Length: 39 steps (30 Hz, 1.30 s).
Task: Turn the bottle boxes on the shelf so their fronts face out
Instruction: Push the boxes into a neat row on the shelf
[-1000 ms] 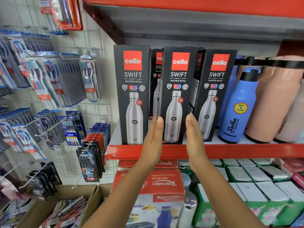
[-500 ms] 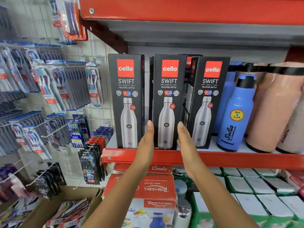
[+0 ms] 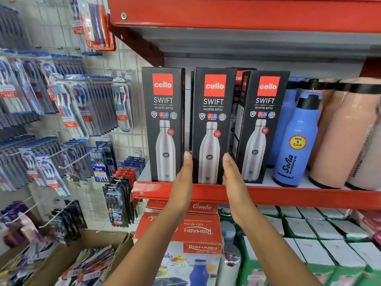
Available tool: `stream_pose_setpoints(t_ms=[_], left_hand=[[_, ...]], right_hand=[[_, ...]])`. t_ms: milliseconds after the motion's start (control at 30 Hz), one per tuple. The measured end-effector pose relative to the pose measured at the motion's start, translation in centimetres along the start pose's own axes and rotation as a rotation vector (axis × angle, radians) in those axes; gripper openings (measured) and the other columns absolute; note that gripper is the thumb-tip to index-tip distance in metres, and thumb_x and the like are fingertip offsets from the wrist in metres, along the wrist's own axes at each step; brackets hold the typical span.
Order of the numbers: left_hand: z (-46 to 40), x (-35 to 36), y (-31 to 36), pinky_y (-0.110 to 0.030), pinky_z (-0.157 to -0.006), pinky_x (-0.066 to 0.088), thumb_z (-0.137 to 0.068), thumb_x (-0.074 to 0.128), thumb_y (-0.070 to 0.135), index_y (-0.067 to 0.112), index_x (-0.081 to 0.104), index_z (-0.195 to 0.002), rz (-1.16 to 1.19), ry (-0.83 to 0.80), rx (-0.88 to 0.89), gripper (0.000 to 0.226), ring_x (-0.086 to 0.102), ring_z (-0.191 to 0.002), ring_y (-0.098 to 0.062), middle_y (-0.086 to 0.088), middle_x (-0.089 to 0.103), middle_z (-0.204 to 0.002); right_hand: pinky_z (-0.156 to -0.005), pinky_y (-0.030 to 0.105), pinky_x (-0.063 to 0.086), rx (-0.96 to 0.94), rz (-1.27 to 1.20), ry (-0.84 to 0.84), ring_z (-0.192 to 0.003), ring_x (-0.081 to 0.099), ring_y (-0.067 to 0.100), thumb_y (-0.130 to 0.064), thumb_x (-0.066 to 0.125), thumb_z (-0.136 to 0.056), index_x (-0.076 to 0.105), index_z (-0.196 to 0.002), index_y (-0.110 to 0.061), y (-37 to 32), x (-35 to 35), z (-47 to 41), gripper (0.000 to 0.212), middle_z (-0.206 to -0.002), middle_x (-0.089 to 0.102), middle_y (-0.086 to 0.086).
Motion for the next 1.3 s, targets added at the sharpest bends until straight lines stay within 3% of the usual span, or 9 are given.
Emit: stream_pose_setpoints(t_ms=[400,533,633,733,800,867,933,1133,1300], left_hand=[[1.2,-0.2,0.7,-0.044,-0.123,0.016,-0.056,0.026,0.1,0.038,0.025,-0.151,0.051,0.094,0.091,0.114,0.023,-0.149,-0.011,0.014,0.026,-0.161],[2.8,-0.5,2.8,-0.038,-0.117,0.032,-0.079,0.033,0.079,0.043,0.049,-0.13,0.098,0.291,0.318,0.065,0.045,-0.133,-0.003,0.022,0.052,-0.136],[3.7,0.9,4.5,-0.039,-0.108,0.043,-0.089,0.034,0.065,0.036,0.058,-0.119,0.086,0.352,0.458,0.048,0.056,-0.122,-0.009,0.011,0.063,-0.123],[3.3,4.3,5.1,-0.036,-0.102,0.047,-0.091,0.035,0.062,0.043,0.06,-0.105,0.057,0.263,0.469,0.035,0.061,-0.113,-0.009,0.013,0.066,-0.11],[2.5,7.3,4.7,-0.03,-0.105,0.04,-0.094,0.036,0.061,0.047,0.055,-0.111,0.032,0.134,0.39,0.029,0.055,-0.116,0.0,0.021,0.06,-0.118],[1.6,10.1,3.4,-0.026,-0.113,0.025,-0.098,0.033,0.056,0.04,0.043,-0.137,-0.032,0.005,0.275,0.043,0.039,-0.132,0.002,0.021,0.044,-0.141],[0.7,12.0,2.1,-0.021,-0.111,0.013,-0.096,0.029,0.059,0.031,0.022,-0.153,-0.07,-0.071,0.166,0.064,0.02,-0.143,0.0,0.016,0.024,-0.158],[-1.4,13.9,0.1,-0.042,-0.122,0.01,-0.084,0.024,0.08,0.039,0.006,-0.155,-0.018,-0.087,-0.008,0.084,0.011,-0.151,-0.013,0.015,0.007,-0.164],[-2.4,14.4,-0.8,-0.039,-0.121,0.009,-0.083,0.024,0.083,0.037,0.016,-0.154,0.005,-0.065,-0.055,0.085,0.011,-0.151,-0.009,0.014,0.011,-0.164]], right_hand=[[-0.124,0.033,0.015,-0.035,-0.025,0.044,-0.151,0.018,0.004,-0.058,0.032,-0.099,0.022,-0.156,-0.034,-0.2,-1.3,0.6,0.063,-0.165,0.02,-0.015],[-0.124,0.036,0.019,-0.111,-0.062,0.126,-0.148,0.028,0.005,-0.059,0.036,-0.097,0.031,-0.154,-0.031,-0.8,-4.1,0.6,0.063,-0.162,0.03,-0.013],[-0.119,0.038,0.031,-0.204,-0.112,0.29,-0.137,0.046,0.008,-0.05,0.041,-0.098,0.052,-0.141,-0.027,-2.1,-7.5,0.8,0.049,-0.147,0.053,-0.008],[-0.112,0.035,0.04,-0.236,-0.159,0.391,-0.125,0.055,0.008,-0.048,0.045,-0.097,0.061,-0.123,-0.031,-2.7,-10.4,0.6,0.035,-0.131,0.061,-0.008],[-0.111,0.032,0.039,-0.232,-0.174,0.393,-0.128,0.053,0.007,-0.049,0.047,-0.093,0.06,-0.13,-0.027,-2.6,-11.5,0.1,0.045,-0.137,0.06,-0.007],[-0.115,0.032,0.035,-0.193,-0.166,0.365,-0.131,0.048,0.006,-0.043,0.046,-0.099,0.053,-0.139,-0.024,-2.1,-12.1,-0.4,0.046,-0.142,0.053,-0.011],[-0.118,0.033,0.03,-0.14,-0.152,0.32,-0.137,0.042,0.008,-0.04,0.042,-0.103,0.045,-0.145,-0.024,-1.1,-12.4,-0.9,0.046,-0.145,0.046,-0.011],[-0.121,0.03,0.021,-0.022,-0.112,0.2,-0.149,0.025,0.007,-0.049,0.039,-0.101,0.028,-0.156,-0.026,1.2,-12.5,-2.4,0.061,-0.163,0.026,-0.011],[-0.124,0.037,0.019,0.014,-0.118,0.147,-0.149,0.025,0.007,-0.051,0.04,-0.1,0.029,-0.155,-0.028,1.8,-12.8,-2.8,0.06,-0.163,0.026,-0.012]])
Point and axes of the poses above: each hand's wrist, its own z-axis away from the middle knuckle, its own x-axis out of the palm, y = z × x, the point moved 10 cm from there along -z, towards the middle knuckle
